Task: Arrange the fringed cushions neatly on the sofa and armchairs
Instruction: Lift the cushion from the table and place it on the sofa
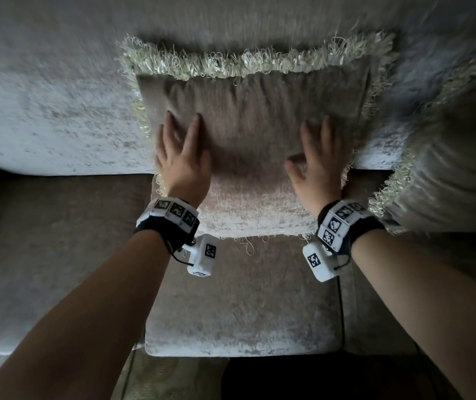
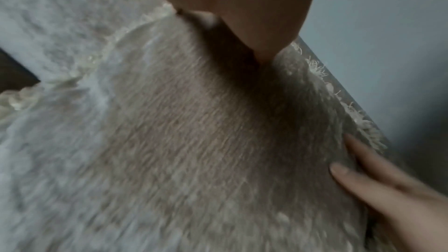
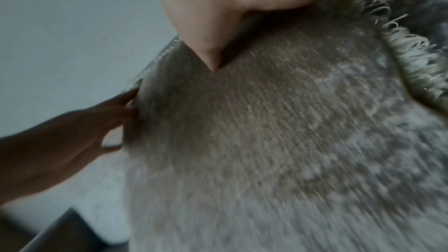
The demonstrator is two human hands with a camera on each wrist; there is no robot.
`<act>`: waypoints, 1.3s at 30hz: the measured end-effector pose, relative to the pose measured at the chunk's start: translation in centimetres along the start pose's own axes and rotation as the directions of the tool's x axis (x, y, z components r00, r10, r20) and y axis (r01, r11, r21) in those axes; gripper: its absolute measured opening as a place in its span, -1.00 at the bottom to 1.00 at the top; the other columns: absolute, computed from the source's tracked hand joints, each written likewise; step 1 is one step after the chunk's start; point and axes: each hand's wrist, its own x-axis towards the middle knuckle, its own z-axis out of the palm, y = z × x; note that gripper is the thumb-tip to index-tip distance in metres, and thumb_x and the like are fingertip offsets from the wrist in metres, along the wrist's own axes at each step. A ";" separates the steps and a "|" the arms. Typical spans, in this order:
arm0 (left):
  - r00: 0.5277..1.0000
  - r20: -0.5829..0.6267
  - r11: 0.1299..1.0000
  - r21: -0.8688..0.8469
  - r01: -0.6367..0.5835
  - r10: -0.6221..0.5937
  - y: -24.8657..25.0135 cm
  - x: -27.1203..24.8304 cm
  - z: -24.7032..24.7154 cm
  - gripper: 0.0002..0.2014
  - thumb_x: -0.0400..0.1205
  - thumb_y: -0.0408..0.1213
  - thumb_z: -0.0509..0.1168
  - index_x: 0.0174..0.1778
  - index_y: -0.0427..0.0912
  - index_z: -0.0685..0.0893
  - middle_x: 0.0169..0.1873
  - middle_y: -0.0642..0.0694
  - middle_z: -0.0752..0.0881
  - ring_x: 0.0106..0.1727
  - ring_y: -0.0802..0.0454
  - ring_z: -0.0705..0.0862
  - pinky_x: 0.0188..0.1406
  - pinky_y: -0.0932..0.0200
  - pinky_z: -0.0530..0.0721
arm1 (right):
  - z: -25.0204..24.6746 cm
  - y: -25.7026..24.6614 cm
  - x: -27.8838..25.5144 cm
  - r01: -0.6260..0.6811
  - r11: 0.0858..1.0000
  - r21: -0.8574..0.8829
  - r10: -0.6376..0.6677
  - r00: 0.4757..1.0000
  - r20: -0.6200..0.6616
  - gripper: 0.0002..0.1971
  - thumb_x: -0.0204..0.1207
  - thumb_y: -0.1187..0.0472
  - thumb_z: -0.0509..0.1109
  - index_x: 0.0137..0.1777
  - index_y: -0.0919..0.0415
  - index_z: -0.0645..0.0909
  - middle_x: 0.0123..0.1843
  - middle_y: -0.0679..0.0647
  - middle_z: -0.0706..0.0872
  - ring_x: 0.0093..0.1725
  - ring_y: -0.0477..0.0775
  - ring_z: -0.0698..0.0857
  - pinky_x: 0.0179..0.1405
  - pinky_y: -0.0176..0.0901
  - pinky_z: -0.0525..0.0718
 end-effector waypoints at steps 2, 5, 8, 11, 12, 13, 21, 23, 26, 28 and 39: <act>0.988 0.151 0.994 0.110 -0.027 0.010 -0.4 1.6 0.0 -0.34 0.67 0.04 0.11 0.68 0.32 0.00 0.74 -0.02 -0.12 0.74 -0.18 -0.09 0.61 -0.44 0.04 | 0.3 0.7 1.7 -0.029 0.997 -0.071 0.040 0.987 0.154 -0.24 0.62 -0.15 0.25 0.74 -0.04 0.01 0.79 0.12 -0.13 0.74 0.34 -0.10 0.68 0.36 -0.12; 0.971 0.241 0.983 0.177 -0.046 0.002 -2.0 3.3 -0.4 -0.36 0.71 0.09 0.00 0.69 0.27 -0.14 0.73 0.10 -0.17 0.75 -0.04 -0.14 0.62 -0.46 0.00 | -0.1 2.5 2.4 -0.016 0.995 -0.094 0.032 0.985 0.171 -0.23 0.66 -0.14 0.20 0.75 0.08 -0.05 0.79 0.05 -0.12 0.75 0.23 -0.08 0.69 0.33 0.03; 0.993 0.103 0.996 0.071 0.054 -0.061 -2.8 1.4 -0.5 -0.33 0.69 0.01 0.01 0.72 0.13 -0.10 0.74 -0.01 -0.10 0.75 -0.10 -0.10 0.65 -0.38 0.01 | -0.2 3.1 -0.3 -0.100 0.995 0.005 0.100 0.995 -0.002 -0.21 0.62 -0.01 0.29 0.75 0.08 -0.02 0.78 0.18 -0.09 0.75 0.26 -0.01 0.70 0.28 0.10; 0.994 -0.026 0.991 0.084 0.104 -0.102 -2.4 -3.4 0.5 -0.31 0.69 -0.06 0.07 0.73 0.02 -0.05 0.73 -0.19 -0.08 0.72 -0.25 -0.01 0.65 -0.35 0.06 | 1.1 2.6 -4.8 -0.206 0.969 0.135 0.217 0.974 -0.071 -0.15 0.53 0.06 0.36 0.74 0.03 0.00 0.77 0.23 -0.08 0.74 0.26 0.05 0.63 0.27 0.31; 0.999 -0.001 0.992 0.120 0.048 -0.048 -2.5 -5.1 1.1 -0.29 0.67 -0.08 0.11 0.72 0.04 -0.05 0.73 -0.19 -0.10 0.71 -0.27 0.02 0.64 -0.34 0.09 | 1.9 2.5 -6.1 -0.209 0.968 0.138 0.215 0.976 -0.030 -0.12 0.52 0.04 0.38 0.75 0.04 -0.03 0.77 0.24 -0.10 0.74 0.25 0.04 0.65 0.23 0.30; 0.999 0.042 0.990 0.141 0.002 -0.008 -2.8 -6.5 1.9 -0.26 0.66 -0.10 0.15 0.72 0.07 -0.08 0.73 -0.17 -0.13 0.71 -0.27 0.02 0.64 -0.31 0.11 | 2.9 2.5 -7.3 -0.208 0.969 0.133 0.206 0.978 0.034 -0.08 0.52 0.03 0.41 0.75 0.08 -0.07 0.77 0.24 -0.14 0.75 0.24 -0.01 0.67 0.17 0.24; 0.637 0.443 0.760 0.189 0.622 -0.631 -10.7 -11.1 4.0 -0.38 0.74 -0.28 0.04 0.72 -0.10 -0.04 0.71 -0.32 -0.07 0.69 -0.38 0.04 0.67 -0.27 0.13 | 5.4 6.2 -12.0 -0.631 0.774 0.061 0.570 0.734 0.369 -0.12 0.64 0.12 0.36 0.75 0.15 -0.19 0.77 0.20 -0.05 0.69 0.20 0.21 0.60 0.02 0.29; 0.813 0.329 0.872 0.076 0.483 -0.479 -9.4 -12.0 4.3 -0.26 0.71 -0.25 0.16 0.72 -0.09 -0.14 0.73 -0.17 -0.12 0.73 -0.14 0.00 0.69 -0.05 0.06 | 5.7 5.1 -12.1 -0.527 0.829 0.186 0.465 0.835 0.294 -0.11 0.63 0.20 0.37 0.75 0.13 -0.19 0.78 0.09 -0.11 0.72 0.11 0.08 0.65 -0.15 0.08; 0.903 0.357 0.970 0.042 0.240 -0.239 -7.2 -12.1 6.5 -0.09 0.64 -0.26 0.28 0.71 -0.18 -0.25 0.72 -0.12 -0.24 0.74 -0.04 -0.19 0.72 -0.03 -0.07 | 7.6 3.4 -11.5 -0.425 0.868 0.258 0.322 0.876 0.358 -0.03 0.62 0.24 0.38 0.73 0.10 -0.33 0.75 0.00 -0.37 0.73 -0.04 -0.20 0.67 -0.20 -0.08; 0.781 0.501 0.927 0.149 0.346 -0.372 -6.9 -11.5 7.3 -0.04 0.62 -0.28 0.28 0.70 -0.18 -0.33 0.71 -0.07 -0.32 0.73 -0.15 -0.20 0.70 -0.10 0.08 | 8.7 4.9 -12.0 -0.523 0.838 0.156 0.390 0.773 0.500 0.00 0.60 0.24 0.40 0.73 0.14 -0.33 0.77 0.07 -0.32 0.72 -0.03 -0.16 0.66 -0.21 -0.03; 0.935 0.289 0.978 0.067 0.195 -0.206 -5.3 -11.2 6.8 0.09 0.42 -0.50 0.23 0.66 0.19 -0.35 0.70 -0.05 -0.34 0.73 -0.22 -0.14 0.56 -0.42 0.30 | 7.1 4.1 -12.5 -0.450 0.873 0.187 0.358 0.852 0.381 0.04 0.54 0.41 0.39 0.71 -0.18 -0.29 0.76 0.03 -0.37 0.75 0.15 0.03 0.51 -0.13 0.43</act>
